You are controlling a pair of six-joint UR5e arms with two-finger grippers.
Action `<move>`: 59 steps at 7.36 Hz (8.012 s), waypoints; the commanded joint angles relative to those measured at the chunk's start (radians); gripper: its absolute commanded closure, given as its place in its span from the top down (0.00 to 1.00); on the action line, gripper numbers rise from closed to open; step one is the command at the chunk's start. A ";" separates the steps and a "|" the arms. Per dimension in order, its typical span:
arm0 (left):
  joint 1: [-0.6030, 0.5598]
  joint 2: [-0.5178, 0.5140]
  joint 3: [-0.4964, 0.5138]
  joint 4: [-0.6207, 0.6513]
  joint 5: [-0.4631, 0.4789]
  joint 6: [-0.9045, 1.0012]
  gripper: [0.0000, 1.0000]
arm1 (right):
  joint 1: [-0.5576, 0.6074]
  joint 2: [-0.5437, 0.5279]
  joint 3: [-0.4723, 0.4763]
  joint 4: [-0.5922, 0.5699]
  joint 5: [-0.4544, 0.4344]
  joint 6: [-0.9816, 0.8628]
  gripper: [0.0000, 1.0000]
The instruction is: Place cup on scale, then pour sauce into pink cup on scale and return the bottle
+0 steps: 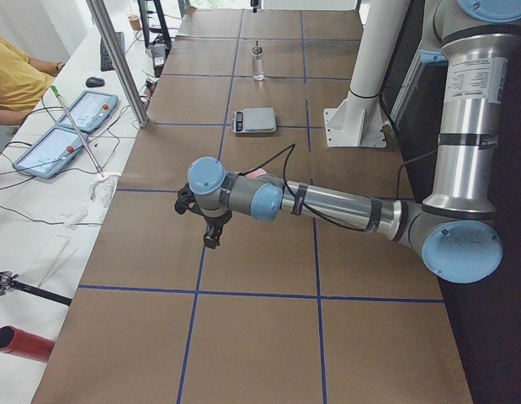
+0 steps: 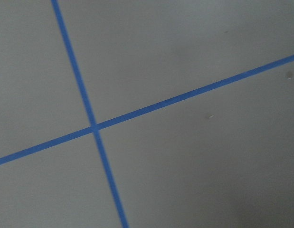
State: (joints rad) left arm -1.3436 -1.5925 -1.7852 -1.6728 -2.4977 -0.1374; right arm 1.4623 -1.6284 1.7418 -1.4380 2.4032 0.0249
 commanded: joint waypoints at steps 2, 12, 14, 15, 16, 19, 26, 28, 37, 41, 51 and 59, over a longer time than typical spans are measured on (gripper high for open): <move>0.397 -0.044 -0.177 -0.167 0.264 -0.678 0.99 | -0.010 -0.008 -0.013 0.030 -0.001 0.004 1.00; 0.521 -0.124 -0.030 -0.163 0.299 -0.748 0.87 | -0.010 -0.007 -0.018 0.031 -0.001 0.004 1.00; 0.538 -0.124 -0.022 -0.162 0.299 -0.743 0.81 | -0.010 -0.007 -0.016 0.031 -0.001 0.004 1.00; 0.541 -0.127 -0.019 -0.162 0.299 -0.743 0.48 | -0.010 -0.007 -0.016 0.031 0.001 0.004 1.00; 0.541 -0.130 -0.016 -0.157 0.298 -0.742 0.00 | -0.010 -0.007 -0.016 0.031 -0.001 0.004 1.00; 0.540 -0.155 -0.032 -0.112 0.287 -0.745 0.00 | -0.010 -0.007 -0.013 0.031 0.001 0.004 1.00; 0.642 -0.674 0.042 0.100 0.295 -1.187 0.00 | -0.010 -0.005 -0.016 0.031 -0.001 0.004 1.00; 0.732 -0.800 0.218 0.062 0.376 -1.188 0.00 | -0.011 -0.005 -0.019 0.031 -0.003 0.003 1.00; 0.752 -0.862 0.282 0.076 0.418 -1.188 0.63 | -0.013 -0.004 -0.016 0.033 -0.003 0.019 1.00; 0.646 -0.673 -0.066 0.120 0.411 -1.162 0.63 | -0.173 -0.144 0.045 0.483 -0.010 0.374 1.00; 0.509 -0.609 -0.059 0.120 0.419 -0.972 0.68 | -1.123 -0.229 0.321 0.627 -1.093 1.273 0.99; 0.459 -0.580 -0.057 0.122 0.419 -0.898 0.70 | -1.139 -0.068 0.186 0.627 -1.460 1.274 0.99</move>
State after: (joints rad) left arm -0.8855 -2.1726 -1.8433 -1.5509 -2.0774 -1.0351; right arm 0.3217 -1.7222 1.9430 -0.8145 0.9596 1.2973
